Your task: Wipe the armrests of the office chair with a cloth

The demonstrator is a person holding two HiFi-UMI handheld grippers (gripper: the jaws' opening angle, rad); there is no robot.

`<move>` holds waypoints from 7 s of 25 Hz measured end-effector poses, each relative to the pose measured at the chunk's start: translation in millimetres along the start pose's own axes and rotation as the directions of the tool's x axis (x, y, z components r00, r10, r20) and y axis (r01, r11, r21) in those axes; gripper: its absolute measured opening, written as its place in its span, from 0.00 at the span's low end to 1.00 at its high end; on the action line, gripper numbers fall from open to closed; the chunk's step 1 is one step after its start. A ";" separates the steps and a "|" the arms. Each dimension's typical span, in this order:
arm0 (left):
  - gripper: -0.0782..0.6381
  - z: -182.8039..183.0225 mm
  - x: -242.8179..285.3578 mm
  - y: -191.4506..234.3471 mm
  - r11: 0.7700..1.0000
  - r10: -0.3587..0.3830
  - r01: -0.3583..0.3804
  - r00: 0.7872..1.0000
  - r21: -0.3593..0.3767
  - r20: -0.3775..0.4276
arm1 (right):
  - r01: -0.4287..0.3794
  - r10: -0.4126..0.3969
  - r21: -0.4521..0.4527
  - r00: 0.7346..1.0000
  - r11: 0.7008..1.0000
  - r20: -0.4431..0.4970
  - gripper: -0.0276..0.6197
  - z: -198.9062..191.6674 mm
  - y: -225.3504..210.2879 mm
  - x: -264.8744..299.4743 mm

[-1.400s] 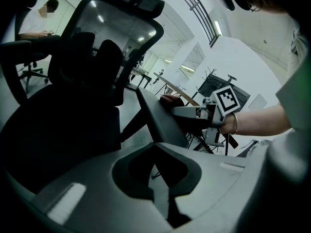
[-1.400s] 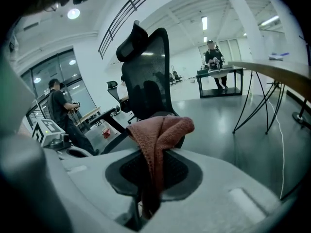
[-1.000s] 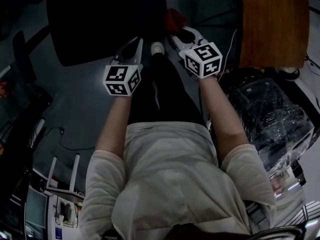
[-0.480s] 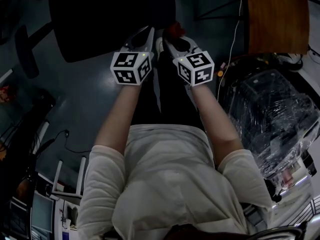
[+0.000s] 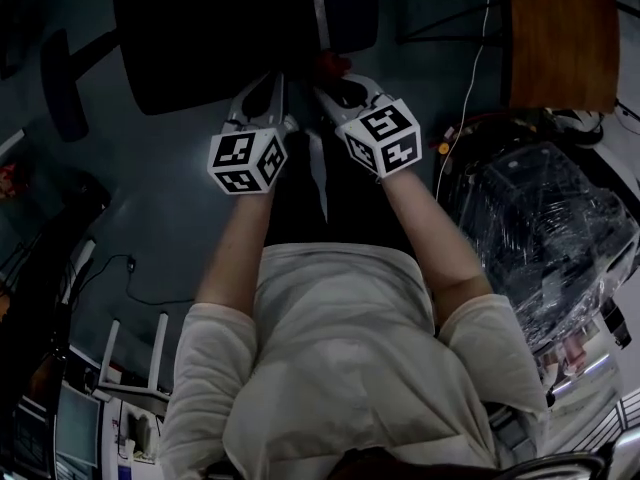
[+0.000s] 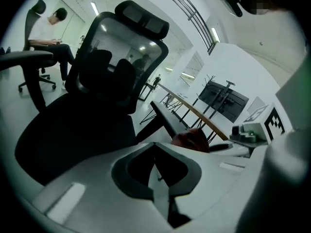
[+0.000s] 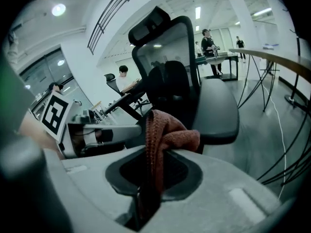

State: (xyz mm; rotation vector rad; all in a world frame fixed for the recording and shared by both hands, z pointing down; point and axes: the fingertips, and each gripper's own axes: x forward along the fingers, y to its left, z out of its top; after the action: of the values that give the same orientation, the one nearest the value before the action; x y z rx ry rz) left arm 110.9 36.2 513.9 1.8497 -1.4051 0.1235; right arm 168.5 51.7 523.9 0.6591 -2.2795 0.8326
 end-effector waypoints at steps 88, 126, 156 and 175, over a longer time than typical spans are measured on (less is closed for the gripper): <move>0.13 59.9 -1.5 58.8 0.991 -0.123 0.128 0.987 0.047 -0.100 | 0.298 -0.477 0.621 0.868 0.725 0.140 0.11 117.1 -83.0 58.9; 0.13 60.6 -122.0 -45.3 0.993 0.001 -0.022 0.984 0.116 0.179 | 0.249 -0.248 0.042 0.908 0.968 0.338 0.11 68.2 0.4 -135.5; 0.13 74.5 -496.1 -164.3 0.912 -0.154 -0.150 0.737 0.382 0.658 | 0.388 -0.173 -0.209 0.747 0.898 0.641 0.11 20.4 247.9 -326.3; 0.13 -41.3 -612.0 -198.8 0.923 -0.203 -0.066 0.754 0.379 0.624 | 0.384 -0.217 -0.156 0.763 0.910 0.609 0.11 -122.5 366.8 -377.4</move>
State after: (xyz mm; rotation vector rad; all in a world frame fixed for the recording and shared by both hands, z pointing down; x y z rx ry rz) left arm 62.0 548.2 125.0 2.4126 -1.8789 -0.3619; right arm 244.2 474.5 196.0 1.2485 -2.6389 0.1429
